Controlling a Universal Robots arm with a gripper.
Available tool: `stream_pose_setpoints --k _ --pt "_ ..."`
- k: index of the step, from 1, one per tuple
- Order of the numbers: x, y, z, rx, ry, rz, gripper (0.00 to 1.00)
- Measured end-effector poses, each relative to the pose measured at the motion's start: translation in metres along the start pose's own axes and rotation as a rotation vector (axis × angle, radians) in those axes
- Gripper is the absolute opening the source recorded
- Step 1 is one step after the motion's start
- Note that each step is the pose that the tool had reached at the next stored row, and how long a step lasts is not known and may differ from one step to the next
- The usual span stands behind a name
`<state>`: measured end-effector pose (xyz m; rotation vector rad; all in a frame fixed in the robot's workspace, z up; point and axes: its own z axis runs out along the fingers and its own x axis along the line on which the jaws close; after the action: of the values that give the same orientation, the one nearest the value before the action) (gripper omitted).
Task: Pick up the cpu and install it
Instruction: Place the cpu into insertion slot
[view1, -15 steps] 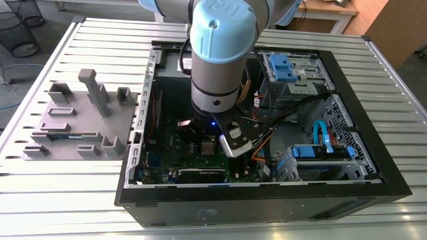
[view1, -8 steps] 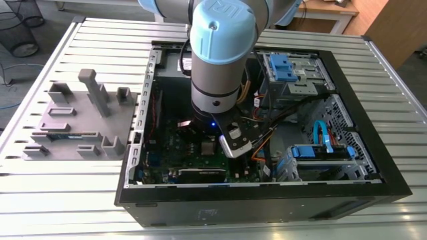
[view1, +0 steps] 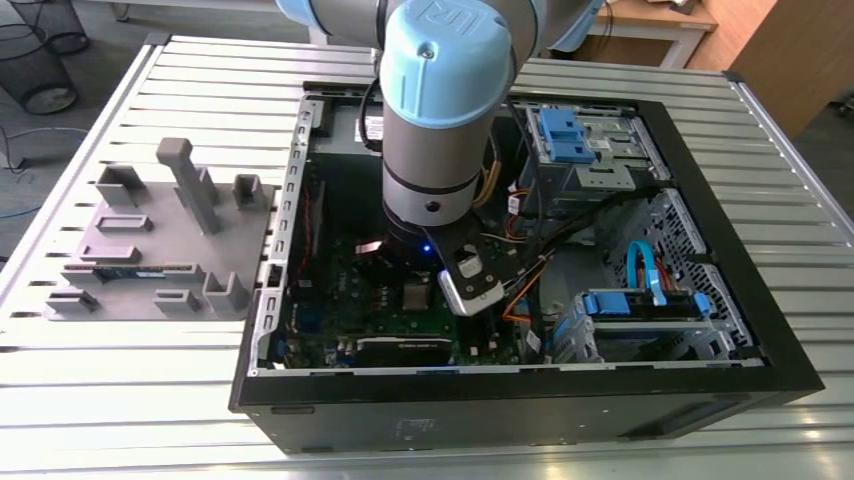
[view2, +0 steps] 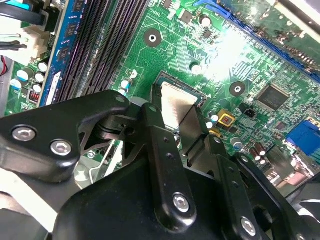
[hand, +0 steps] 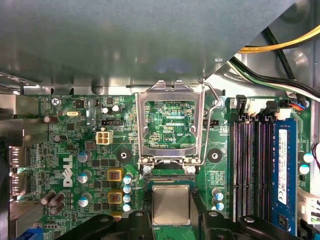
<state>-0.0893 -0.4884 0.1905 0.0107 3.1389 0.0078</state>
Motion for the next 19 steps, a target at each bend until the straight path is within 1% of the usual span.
stream_pose_setpoints --k 9,11,13,15,19 --pt "0.0000 0.0000 0.0000 -0.0001 -0.0001 0.000 0.39" --pt "-0.0001 0.0003 -0.0019 -0.0020 -0.0009 0.000 0.39" --pt "-0.0001 0.0001 -0.0063 -0.0004 -0.0001 0.000 0.39" --pt "-0.0002 0.0001 -0.0095 -0.0004 -0.0002 0.000 0.39" --pt "0.0002 0.0001 -0.0100 -0.0002 -0.0002 0.000 0.39"
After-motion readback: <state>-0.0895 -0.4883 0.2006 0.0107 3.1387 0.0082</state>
